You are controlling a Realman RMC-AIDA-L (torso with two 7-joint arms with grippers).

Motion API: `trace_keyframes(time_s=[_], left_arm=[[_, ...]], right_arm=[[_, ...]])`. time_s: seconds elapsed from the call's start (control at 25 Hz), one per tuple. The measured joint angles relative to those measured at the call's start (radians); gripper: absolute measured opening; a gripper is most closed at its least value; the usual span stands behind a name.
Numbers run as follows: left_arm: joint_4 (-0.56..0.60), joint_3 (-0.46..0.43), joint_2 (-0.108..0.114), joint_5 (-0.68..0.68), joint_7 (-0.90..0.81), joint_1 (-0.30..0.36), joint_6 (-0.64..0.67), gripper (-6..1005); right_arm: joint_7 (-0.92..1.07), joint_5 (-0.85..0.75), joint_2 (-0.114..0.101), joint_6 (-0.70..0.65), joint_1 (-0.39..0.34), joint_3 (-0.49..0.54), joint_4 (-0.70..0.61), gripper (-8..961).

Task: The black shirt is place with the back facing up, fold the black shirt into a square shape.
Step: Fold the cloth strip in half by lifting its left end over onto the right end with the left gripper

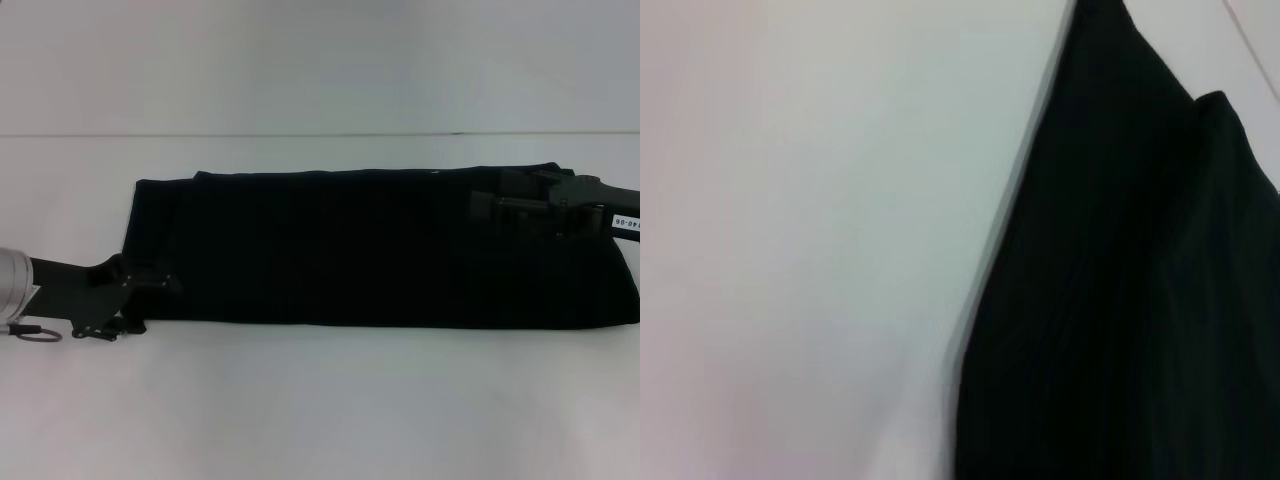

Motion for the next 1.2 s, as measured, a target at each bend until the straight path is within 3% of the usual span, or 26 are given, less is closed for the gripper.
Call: trace_keyframes(time_s=[1.2], left_arm=[[-0.024, 0.011, 0.002, -0.013, 0.098, -0.033, -0.085, 817]], right_arm=[[0.0, 0.0, -0.003, -0.002, -0.004, 0.0, -0.006, 935]])
